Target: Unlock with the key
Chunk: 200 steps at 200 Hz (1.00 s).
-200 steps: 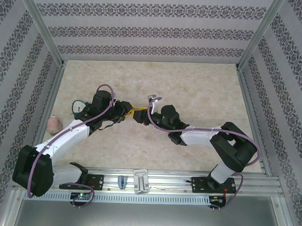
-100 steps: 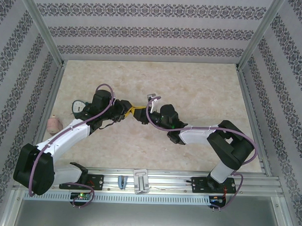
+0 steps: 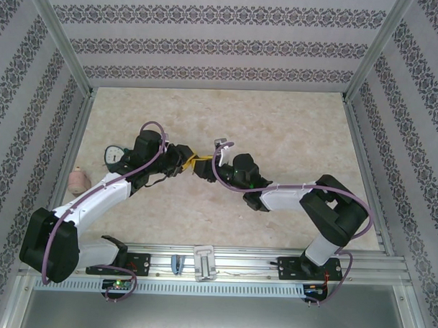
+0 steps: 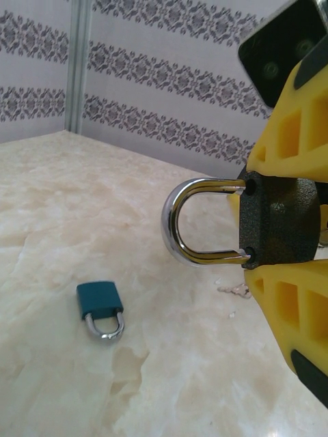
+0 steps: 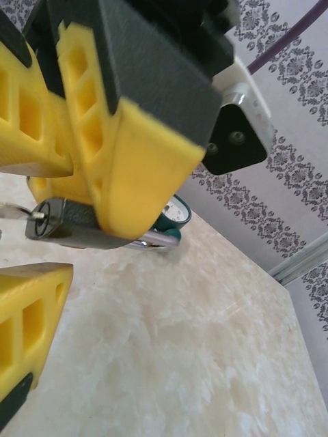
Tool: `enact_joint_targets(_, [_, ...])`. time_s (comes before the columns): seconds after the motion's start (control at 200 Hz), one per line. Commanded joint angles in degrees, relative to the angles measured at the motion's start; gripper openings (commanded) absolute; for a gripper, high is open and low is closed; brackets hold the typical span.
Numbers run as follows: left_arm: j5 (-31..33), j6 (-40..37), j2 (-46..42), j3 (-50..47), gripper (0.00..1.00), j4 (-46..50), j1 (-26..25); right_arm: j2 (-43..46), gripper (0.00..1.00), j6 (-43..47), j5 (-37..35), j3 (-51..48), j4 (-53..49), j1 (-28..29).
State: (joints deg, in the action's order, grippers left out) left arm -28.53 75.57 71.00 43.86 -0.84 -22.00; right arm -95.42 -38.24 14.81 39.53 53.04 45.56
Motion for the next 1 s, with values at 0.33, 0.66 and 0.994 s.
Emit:
enact_joint_targets(0.33, [-3.3,0.5,0.0,-0.1,0.24,-4.3,0.1,0.3,0.41,2.0,-2.3,-1.6,4.5,0.6])
enact_joint_targets(0.66, [-4.1,-0.2,0.5,-0.3,0.24,-4.3,0.1,1.5,0.37,2.7,-2.3,-0.3,3.9,0.6])
enact_joint_targets(0.994, [-5.3,-0.6,1.0,-0.2,0.24,-4.2,0.0,1.2,0.31,1.9,-2.7,0.6,4.5,0.5])
